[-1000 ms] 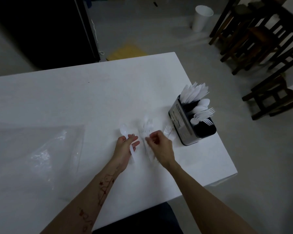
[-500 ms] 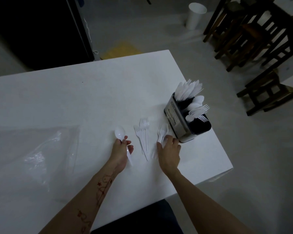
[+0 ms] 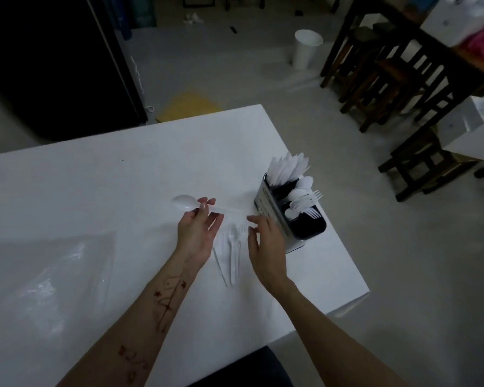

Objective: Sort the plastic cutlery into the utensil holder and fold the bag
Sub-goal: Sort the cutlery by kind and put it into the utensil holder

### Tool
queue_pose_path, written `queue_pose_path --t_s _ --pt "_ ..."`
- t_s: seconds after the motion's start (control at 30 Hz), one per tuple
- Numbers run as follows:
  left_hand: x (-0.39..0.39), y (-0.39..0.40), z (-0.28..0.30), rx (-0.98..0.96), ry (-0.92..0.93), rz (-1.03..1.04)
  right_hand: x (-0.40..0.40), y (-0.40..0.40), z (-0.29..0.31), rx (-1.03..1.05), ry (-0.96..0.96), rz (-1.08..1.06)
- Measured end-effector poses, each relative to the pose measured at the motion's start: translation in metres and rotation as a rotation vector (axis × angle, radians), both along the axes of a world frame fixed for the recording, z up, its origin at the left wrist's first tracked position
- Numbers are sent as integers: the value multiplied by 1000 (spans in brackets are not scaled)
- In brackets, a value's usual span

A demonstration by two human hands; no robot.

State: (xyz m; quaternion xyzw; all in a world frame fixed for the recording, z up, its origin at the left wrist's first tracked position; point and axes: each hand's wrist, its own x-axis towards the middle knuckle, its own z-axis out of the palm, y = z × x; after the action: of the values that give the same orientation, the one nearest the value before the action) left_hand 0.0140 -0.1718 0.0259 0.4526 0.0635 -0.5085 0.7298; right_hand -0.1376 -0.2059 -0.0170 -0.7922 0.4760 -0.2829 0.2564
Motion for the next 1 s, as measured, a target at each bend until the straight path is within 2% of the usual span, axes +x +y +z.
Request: queue_pose_path --t_s 0.07,0.13,0.27,0.33,0.43,0.47,0.53,0.6,0.67,0.77,0.8,0.93,1.0 --pt "-12 -28 13 -63 104 54 -8 -19 25 -93 -148 -5" --pt "-28 -52 23 -101 86 52 -19 -34 49 -112 -304 -38" --pt "-63 -83 27 -96 -194 -17 -39 -59 63 -38 -429 -173" --pt "-77 -91 21 2 -459 -88 -47 -69 60 -30 -418 -198" --pt "-91 -96 7 347 -1174 -261 -54 -79 58 -139 -333 -166" --pt "-94 -95 4 407 -1359 -297 -55 -82 57 -178 -294 -133" --pt "-99 -91 -1 402 -1598 -370 -54 -87 54 -220 -201 -44" --pt "-99 -86 -11 353 -1731 -478 -54 -90 48 -232 -99 24" --pt "-97 -80 -21 284 -1745 -562 -55 -91 40 -204 -53 46" --pt "-88 -64 -24 170 -1471 -575 -50 -88 37 -184 -94 46" --pt "-83 -55 -25 153 -1433 -544 -45 -86 40 -211 -132 53" --pt "-57 -9 -39 280 -1459 -359 -18 -63 47 -295 -280 197" --pt "-43 14 -50 393 -1388 -289 -7 -39 33 -222 -195 314"
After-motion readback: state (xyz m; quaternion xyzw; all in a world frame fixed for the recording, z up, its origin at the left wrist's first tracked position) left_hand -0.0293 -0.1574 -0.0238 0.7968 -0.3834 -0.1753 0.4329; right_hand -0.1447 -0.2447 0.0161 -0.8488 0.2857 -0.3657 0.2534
